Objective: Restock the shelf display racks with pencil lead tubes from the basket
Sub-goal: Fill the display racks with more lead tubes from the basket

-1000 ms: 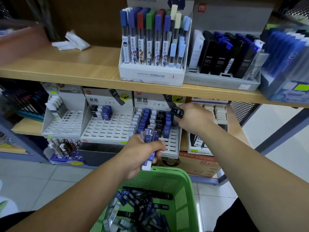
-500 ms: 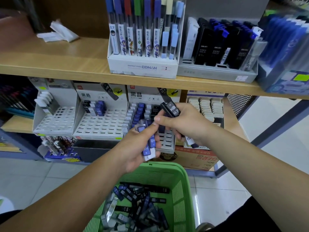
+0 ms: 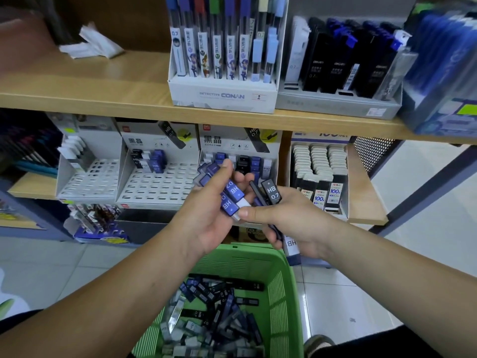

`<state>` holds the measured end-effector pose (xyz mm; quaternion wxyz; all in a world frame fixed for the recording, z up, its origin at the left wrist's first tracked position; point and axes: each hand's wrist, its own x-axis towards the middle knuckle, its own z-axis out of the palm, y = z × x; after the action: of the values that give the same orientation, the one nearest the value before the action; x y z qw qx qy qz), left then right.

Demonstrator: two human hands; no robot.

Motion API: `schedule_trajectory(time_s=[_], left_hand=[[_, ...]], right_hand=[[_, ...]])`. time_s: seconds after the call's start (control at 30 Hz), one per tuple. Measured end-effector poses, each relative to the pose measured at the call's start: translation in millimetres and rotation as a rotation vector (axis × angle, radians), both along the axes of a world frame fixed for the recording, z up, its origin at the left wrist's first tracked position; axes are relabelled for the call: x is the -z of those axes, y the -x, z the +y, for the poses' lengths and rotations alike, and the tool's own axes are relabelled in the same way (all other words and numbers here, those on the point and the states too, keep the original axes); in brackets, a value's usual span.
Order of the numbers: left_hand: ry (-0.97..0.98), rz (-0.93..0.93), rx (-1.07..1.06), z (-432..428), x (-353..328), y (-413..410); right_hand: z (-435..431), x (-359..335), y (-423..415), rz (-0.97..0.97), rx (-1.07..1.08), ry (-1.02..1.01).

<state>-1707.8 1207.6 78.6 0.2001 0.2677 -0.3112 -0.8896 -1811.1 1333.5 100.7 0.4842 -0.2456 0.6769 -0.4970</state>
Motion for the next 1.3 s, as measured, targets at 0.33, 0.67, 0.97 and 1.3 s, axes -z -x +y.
schedule_trajectory(time_s=[0.33, 0.67, 0.97, 1.3], left_hand=[[-0.012, -0.037, -0.133, -7.5, -5.2, -4.6], [0.151, -0.205, -0.140, -3.0, -9.1, -8.4], [0.551, -0.374, 0.178, 52.9, 9.8, -8.5], [0.608, -0.389, 0.196, 50.2, 0.7, -9.7]], right_hand=[[5.0, -2.4, 15.1, -0.055, 0.059, -0.014], [0.8, -4.2, 14.5, -0.098, 0.140, 0.011], [-12.5, -8.2, 22.5, -0.339, 0.461, 0.168], [-10.0, -10.0, 29.9, -0.415, 0.408, 0.144]])
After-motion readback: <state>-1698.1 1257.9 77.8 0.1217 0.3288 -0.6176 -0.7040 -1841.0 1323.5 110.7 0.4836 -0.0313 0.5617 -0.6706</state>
